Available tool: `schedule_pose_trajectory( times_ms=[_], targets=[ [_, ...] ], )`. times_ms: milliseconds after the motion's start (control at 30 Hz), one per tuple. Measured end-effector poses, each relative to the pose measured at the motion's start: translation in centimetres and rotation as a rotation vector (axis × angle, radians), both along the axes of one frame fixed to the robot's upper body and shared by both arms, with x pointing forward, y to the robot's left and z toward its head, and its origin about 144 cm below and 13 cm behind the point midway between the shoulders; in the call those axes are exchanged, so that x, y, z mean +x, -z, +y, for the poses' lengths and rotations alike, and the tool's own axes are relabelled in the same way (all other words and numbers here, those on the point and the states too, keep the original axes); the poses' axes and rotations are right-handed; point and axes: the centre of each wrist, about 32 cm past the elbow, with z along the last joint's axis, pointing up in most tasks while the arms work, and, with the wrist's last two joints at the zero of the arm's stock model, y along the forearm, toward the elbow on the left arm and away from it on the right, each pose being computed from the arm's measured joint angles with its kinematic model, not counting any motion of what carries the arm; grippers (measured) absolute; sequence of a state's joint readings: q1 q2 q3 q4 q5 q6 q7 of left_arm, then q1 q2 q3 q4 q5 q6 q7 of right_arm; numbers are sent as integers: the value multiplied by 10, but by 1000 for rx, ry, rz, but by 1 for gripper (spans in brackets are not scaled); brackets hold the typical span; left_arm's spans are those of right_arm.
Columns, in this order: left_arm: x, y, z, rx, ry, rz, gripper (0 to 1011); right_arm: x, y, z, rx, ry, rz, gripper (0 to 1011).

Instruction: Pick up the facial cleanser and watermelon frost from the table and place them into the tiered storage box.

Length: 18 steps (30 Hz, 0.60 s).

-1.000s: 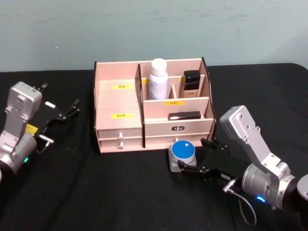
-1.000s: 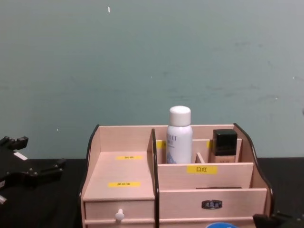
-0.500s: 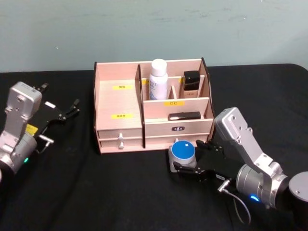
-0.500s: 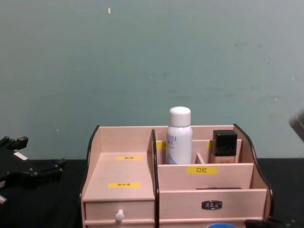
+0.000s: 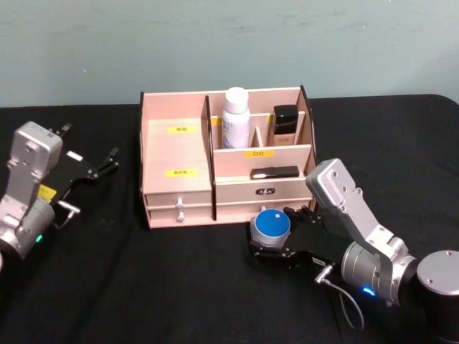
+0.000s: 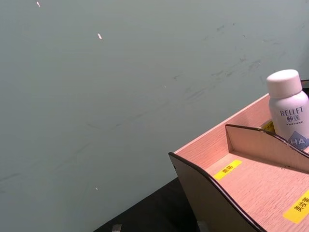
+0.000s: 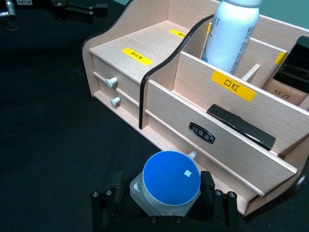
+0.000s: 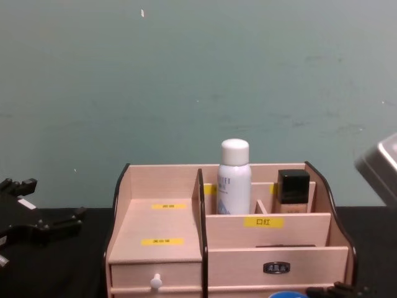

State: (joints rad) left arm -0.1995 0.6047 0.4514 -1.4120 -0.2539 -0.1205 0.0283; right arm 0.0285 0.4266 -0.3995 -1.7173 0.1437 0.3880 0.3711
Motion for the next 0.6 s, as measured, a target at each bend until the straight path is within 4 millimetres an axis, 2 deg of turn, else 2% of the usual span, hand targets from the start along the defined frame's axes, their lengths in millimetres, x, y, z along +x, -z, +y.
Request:
schedule_pose_trajectory(
  times_ms=[600],
  targets=[
    [0, 0, 0, 0, 0, 0, 1010, 3, 1, 5, -9, 5, -9, 1002]
  ],
)
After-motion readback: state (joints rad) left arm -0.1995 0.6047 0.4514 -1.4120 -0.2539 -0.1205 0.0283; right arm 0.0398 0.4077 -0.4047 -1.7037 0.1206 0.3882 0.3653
